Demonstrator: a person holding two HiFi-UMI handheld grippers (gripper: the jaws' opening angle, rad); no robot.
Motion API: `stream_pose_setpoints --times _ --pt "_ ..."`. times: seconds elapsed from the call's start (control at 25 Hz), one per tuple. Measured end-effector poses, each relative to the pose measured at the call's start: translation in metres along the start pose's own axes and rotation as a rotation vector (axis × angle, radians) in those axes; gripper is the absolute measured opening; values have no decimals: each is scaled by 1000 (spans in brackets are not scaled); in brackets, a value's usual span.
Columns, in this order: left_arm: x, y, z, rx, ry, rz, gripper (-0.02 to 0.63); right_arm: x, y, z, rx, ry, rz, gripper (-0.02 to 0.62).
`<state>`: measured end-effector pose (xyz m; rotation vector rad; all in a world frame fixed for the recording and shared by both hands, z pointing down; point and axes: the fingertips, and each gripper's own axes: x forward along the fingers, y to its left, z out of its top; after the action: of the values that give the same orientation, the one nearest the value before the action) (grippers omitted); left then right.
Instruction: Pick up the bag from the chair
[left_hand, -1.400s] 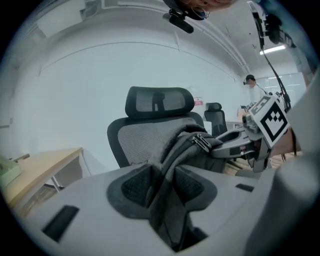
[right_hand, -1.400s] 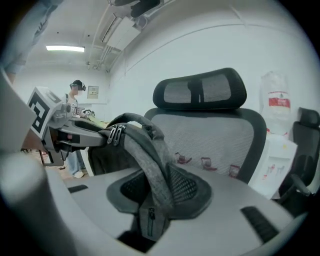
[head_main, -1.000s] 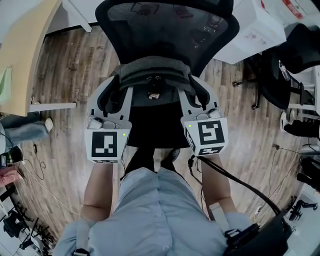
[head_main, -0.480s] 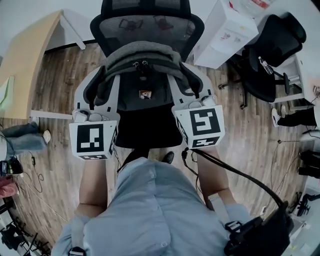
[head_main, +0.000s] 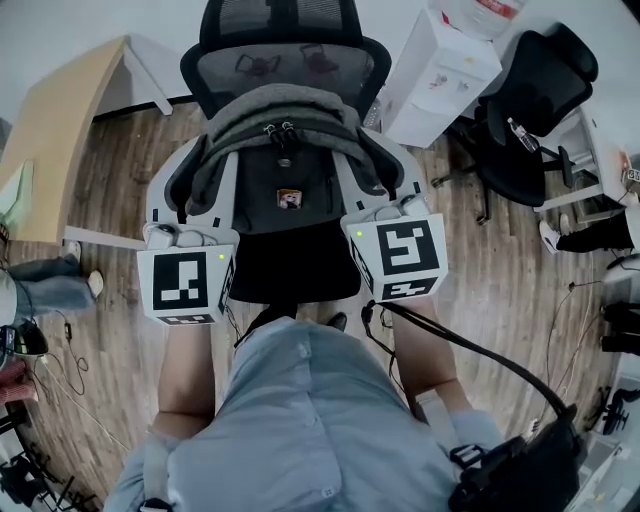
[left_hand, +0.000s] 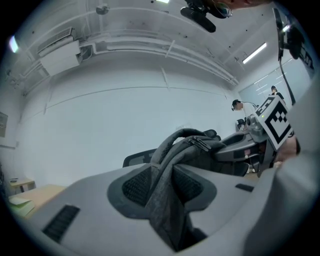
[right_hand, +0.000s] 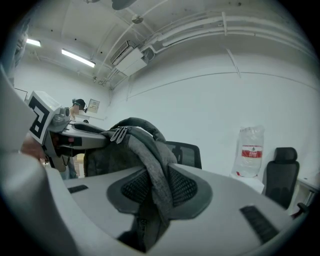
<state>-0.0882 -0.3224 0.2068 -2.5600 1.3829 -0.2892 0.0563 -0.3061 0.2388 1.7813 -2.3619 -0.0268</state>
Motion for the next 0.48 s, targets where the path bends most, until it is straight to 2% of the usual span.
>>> stream_pose_setpoints --times 0.48 --pt "-6 -26 10 6 1 8 127 -23 -15 0 -2 -23 4 91"
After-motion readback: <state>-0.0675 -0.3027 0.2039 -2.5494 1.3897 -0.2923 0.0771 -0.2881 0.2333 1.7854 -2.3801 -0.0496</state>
